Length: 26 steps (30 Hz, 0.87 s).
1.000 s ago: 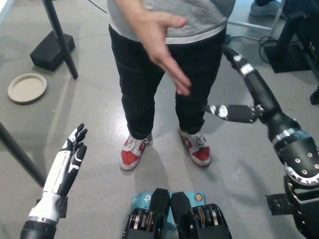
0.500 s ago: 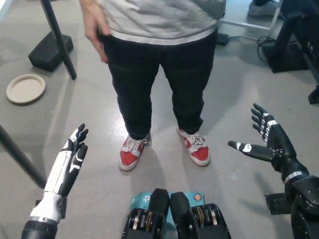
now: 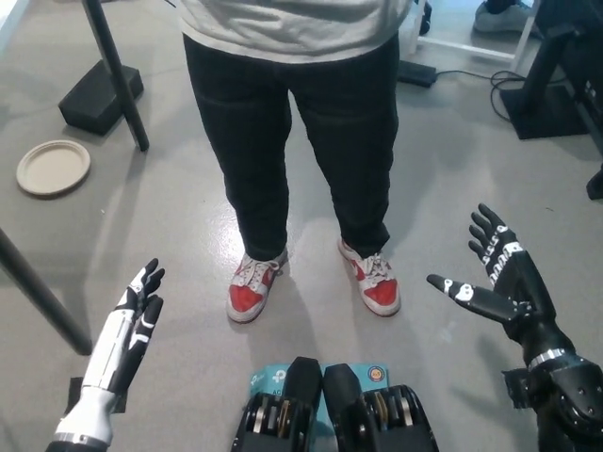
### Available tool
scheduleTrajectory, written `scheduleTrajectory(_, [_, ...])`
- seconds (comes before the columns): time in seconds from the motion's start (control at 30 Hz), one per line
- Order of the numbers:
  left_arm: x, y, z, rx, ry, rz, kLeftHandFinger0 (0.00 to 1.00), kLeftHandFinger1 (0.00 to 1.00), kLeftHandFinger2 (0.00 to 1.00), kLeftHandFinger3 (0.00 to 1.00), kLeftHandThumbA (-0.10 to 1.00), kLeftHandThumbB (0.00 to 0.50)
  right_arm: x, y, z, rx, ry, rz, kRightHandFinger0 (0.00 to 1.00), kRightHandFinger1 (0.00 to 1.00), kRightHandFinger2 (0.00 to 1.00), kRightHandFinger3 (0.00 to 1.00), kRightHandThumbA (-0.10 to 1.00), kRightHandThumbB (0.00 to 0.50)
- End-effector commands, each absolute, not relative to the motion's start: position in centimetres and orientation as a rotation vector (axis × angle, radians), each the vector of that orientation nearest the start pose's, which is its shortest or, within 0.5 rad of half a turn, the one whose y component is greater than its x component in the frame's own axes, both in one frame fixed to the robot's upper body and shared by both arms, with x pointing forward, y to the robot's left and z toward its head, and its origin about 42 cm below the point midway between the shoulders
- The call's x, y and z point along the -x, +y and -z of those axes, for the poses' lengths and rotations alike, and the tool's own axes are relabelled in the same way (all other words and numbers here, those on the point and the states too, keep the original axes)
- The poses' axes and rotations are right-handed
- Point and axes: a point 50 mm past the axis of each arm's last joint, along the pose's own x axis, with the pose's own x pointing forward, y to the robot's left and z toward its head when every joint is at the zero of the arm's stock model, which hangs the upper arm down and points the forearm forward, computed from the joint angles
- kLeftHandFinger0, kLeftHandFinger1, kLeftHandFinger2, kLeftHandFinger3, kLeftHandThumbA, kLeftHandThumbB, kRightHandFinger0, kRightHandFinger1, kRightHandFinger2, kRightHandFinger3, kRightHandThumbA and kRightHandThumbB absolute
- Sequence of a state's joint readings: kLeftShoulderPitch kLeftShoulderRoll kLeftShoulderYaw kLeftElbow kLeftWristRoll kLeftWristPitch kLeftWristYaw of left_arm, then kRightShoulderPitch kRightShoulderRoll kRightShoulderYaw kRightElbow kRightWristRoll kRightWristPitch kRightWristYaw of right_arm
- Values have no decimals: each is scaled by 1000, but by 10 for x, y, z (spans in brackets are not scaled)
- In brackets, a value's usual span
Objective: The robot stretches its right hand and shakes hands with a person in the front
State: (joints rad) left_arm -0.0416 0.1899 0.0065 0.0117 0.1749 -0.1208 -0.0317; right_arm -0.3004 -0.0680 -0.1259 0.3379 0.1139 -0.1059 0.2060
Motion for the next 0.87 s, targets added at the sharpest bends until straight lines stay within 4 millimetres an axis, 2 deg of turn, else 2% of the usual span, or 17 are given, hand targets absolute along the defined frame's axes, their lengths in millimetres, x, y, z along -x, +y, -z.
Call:
scheduleTrajectory(0.0, [-294,268,-124,-341,-202,51,1000,1000,1000,1000,1000,104,-382,-233,-122,-34,-179,-173,1000,1000,1000,1000,1000,289])
scheduleTrajectory(0.07, [-293,268,-122,-335,-203,47,1000,1000,1000,1000,1000,92,-382,-232,-122,-32,-183,-181,1000,1000,1000,1000,1000,292])
scheduleTrajectory(0.33, [-292,269,-122,-329,-196,45,1000,1000,1000,1000,1000,104,-373,-230,-122,-8,-184,-180,1000,1000,1000,1000,1000,353])
scheduleTrajectory(0.6, [-289,269,-118,-309,-187,43,1000,1000,1000,1000,1000,122,-363,-230,-120,0,-182,-195,1000,1000,1000,1000,1000,332])
scheduleTrajectory(0.7, [-284,267,-114,-303,-177,39,1000,1000,1000,1000,1000,103,-360,-231,-119,20,-170,-195,1000,1000,1000,1000,1000,344])
scheduleTrajectory(0.83, [-282,267,-113,-300,-175,42,1000,1000,1000,1000,1000,93,-359,-232,-117,22,-165,-196,1000,1000,1000,1000,1000,321])
